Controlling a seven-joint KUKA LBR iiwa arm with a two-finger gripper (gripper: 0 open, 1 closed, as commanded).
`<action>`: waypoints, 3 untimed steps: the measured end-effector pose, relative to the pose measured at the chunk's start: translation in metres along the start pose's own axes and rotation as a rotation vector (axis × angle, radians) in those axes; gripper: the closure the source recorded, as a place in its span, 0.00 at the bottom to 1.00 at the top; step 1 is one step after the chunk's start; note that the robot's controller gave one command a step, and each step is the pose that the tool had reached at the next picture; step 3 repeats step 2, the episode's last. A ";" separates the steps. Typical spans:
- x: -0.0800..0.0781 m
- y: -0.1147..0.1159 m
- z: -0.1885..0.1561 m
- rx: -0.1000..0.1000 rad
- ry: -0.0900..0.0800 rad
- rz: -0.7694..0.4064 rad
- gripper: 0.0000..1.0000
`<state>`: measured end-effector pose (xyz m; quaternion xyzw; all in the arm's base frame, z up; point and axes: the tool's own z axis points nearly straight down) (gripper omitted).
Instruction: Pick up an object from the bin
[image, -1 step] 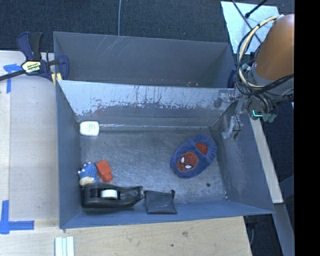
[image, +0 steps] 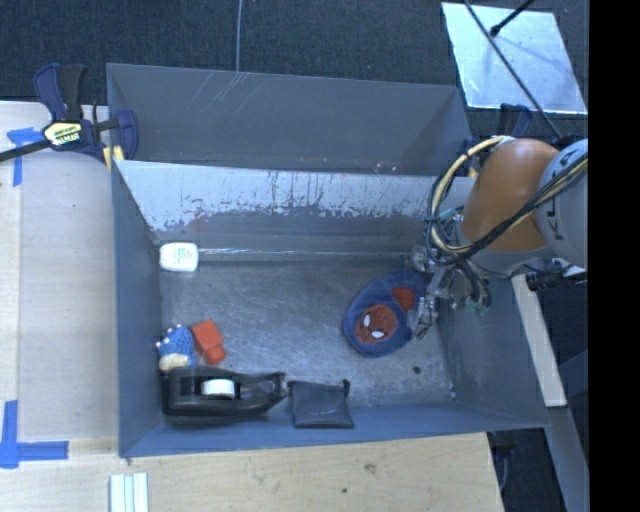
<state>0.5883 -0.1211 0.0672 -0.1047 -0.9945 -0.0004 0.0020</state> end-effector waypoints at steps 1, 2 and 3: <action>-0.004 0.000 -0.006 0.000 -0.012 -0.003 1.00; -0.006 -0.017 -0.149 0.002 -0.018 -0.037 1.00; -0.006 -0.017 -0.149 0.002 -0.018 -0.037 1.00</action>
Offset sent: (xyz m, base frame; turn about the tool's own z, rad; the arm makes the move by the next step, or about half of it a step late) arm 0.0000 0.0000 0.0000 0.0000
